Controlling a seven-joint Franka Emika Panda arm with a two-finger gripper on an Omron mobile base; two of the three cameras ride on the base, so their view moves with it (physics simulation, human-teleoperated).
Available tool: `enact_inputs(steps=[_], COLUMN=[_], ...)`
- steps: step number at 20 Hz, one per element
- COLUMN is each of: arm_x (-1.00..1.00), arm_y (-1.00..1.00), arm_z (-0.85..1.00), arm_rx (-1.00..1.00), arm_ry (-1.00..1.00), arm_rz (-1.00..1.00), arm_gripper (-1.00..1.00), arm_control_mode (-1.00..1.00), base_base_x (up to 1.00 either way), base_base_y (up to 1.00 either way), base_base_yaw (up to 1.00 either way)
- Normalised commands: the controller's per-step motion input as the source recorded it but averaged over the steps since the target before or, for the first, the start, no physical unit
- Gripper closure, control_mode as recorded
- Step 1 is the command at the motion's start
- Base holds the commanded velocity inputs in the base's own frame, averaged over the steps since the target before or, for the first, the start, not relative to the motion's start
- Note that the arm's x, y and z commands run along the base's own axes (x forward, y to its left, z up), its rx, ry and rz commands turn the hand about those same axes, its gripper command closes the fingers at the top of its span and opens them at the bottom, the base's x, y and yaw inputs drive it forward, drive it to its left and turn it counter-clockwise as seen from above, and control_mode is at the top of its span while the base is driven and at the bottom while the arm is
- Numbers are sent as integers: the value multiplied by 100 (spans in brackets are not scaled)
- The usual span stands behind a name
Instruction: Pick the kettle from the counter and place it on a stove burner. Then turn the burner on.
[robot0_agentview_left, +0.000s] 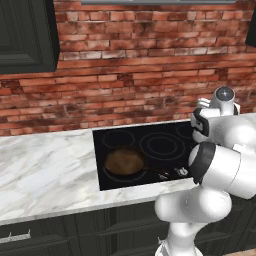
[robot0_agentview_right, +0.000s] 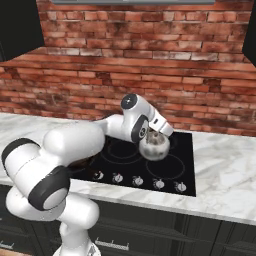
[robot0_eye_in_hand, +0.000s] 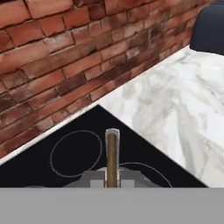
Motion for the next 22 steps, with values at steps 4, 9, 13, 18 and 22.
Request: enact_inputs(steps=[4,9,13,18,22], arm_x=[6,-11,0,14,28], arm_y=[0,-35,-19,0,-3], arm_z=[-12,-46,-20,-3,-21], arm_rx=[-7,-5,0,0,0], arm_ry=[10,9,3,1,0], arm_rz=[0,0,0,0,0], arm_gripper=[100,100,100,100,100], arm_control_mode=[-100,-100,-100,-100,-100], base_base_x=[0,0,0,0,0], base_base_y=[0,0,0,0,0], base_base_yaw=[0,0,0,0,0])
